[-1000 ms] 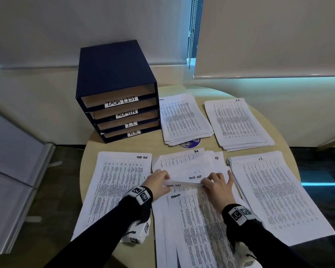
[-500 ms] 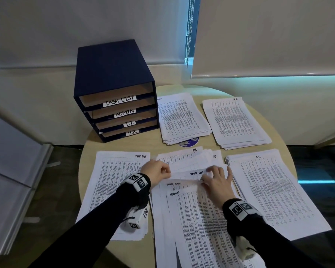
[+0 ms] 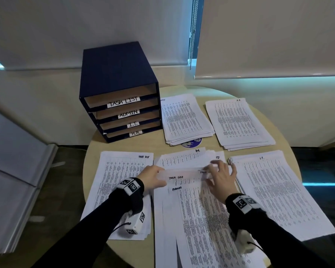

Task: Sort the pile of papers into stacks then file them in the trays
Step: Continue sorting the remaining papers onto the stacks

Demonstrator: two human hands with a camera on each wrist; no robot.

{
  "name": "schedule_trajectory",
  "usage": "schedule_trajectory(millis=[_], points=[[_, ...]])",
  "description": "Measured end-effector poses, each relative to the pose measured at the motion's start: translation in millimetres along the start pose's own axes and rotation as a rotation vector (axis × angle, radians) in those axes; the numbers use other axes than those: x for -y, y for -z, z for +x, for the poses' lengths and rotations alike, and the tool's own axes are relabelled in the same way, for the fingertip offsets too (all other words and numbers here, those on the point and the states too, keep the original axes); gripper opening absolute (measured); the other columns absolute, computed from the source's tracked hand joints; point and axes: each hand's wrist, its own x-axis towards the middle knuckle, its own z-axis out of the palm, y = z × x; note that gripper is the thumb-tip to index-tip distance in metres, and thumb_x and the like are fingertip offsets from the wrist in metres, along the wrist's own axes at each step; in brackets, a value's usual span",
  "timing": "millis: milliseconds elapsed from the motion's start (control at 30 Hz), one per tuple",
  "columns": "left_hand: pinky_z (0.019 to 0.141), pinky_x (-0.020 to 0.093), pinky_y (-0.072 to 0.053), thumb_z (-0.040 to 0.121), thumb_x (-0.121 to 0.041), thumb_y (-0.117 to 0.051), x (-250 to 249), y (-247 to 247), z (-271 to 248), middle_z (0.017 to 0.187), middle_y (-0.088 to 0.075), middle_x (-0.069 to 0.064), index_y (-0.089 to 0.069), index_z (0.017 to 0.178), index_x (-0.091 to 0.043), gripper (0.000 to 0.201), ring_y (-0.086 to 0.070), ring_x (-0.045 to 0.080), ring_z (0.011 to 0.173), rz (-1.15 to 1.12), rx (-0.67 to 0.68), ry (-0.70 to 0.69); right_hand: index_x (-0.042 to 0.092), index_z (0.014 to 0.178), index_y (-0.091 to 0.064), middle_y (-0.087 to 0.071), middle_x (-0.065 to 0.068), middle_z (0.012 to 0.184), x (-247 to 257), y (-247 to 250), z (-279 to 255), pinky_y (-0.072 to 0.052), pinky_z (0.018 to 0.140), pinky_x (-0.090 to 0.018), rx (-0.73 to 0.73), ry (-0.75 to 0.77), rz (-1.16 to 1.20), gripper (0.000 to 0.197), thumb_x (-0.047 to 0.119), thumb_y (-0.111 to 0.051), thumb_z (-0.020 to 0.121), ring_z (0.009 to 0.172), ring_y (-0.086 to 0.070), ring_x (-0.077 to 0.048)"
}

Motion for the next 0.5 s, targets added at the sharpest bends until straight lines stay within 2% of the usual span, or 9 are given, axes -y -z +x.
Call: schedule_trajectory(millis=[67, 100, 167, 333, 400, 500], points=[[0.089, 0.028, -0.046, 0.083, -0.019, -0.071, -3.4, -3.9, -1.5, 0.114, -0.064, 0.009, -0.065, 0.116, -0.01, 0.035, -0.062, 0.025, 0.106, 0.015, -0.056, 0.007, 0.021, 0.111, -0.054, -0.052, -0.01, 0.117, 5.9, -1.8, -7.4, -0.013, 0.108, -0.053, -0.16, 0.021, -0.033, 0.066, 0.003, -0.078, 0.053, 0.114, -0.044, -0.025], [0.092, 0.028, -0.046, 0.084, -0.02, -0.071, -6.1, -5.2, -2.5, 0.118, -0.063, 0.008, -0.063, 0.121, -0.009, 0.04, -0.06, 0.024, 0.108, 0.034, -0.076, 0.004, 0.022, 0.109, -0.052, -0.054, -0.008, 0.111, 10.4, -4.5, -12.8, -0.017, 0.105, -0.049, -0.204, 0.075, -0.057, 0.072, -0.001, -0.078, 0.046, 0.109, -0.045, -0.023], [0.095, 0.027, -0.045, 0.084, -0.022, -0.07, -6.2, -8.5, -1.5, 0.123, -0.061, 0.006, -0.06, 0.126, -0.012, 0.044, -0.059, 0.022, 0.111, 0.062, -0.085, -0.01, 0.027, 0.101, -0.053, -0.054, -0.002, 0.098, 18.2, -11.7, -23.1, -0.025, 0.097, -0.044, -0.173, 0.185, -0.081, 0.068, 0.002, -0.078, 0.043, 0.096, -0.052, -0.02], [0.101, 0.033, -0.044, 0.085, -0.028, -0.069, -7.6, -2.9, 2.1, 0.127, -0.059, 0.005, -0.058, 0.13, -0.015, 0.048, -0.057, 0.02, 0.114, 0.089, -0.088, -0.019, 0.033, 0.093, -0.06, -0.053, 0.002, 0.096, 22.3, -25.8, -31.5, -0.045, 0.085, -0.045, -0.005, 0.056, -0.059, 0.036, 0.03, -0.076, 0.061, 0.09, -0.056, -0.018], [0.1, 0.032, -0.044, 0.085, -0.028, -0.069, -11.5, 5.3, 1.5, 0.125, -0.059, 0.005, -0.058, 0.129, -0.015, 0.047, -0.056, 0.021, 0.114, 0.083, -0.126, -0.036, 0.033, 0.093, -0.06, -0.053, 0.003, 0.097, 20.1, -32.4, -32.6, -0.045, 0.087, -0.045, 0.021, 0.05, -0.068, 0.025, 0.034, -0.071, 0.07, 0.092, -0.056, -0.017], [0.098, 0.028, -0.042, 0.086, -0.028, -0.07, -19.1, 19.6, -1.6, 0.122, -0.061, 0.008, -0.06, 0.126, -0.009, 0.045, -0.056, 0.024, 0.117, 0.051, -0.235, -0.069, 0.032, 0.103, -0.057, -0.049, 0.003, 0.104, 16.6, -39.6, -37.1, -0.039, 0.096, -0.044, 0.109, 0.061, -0.042, 0.016, 0.035, -0.056, 0.087, 0.097, -0.051, -0.017]])
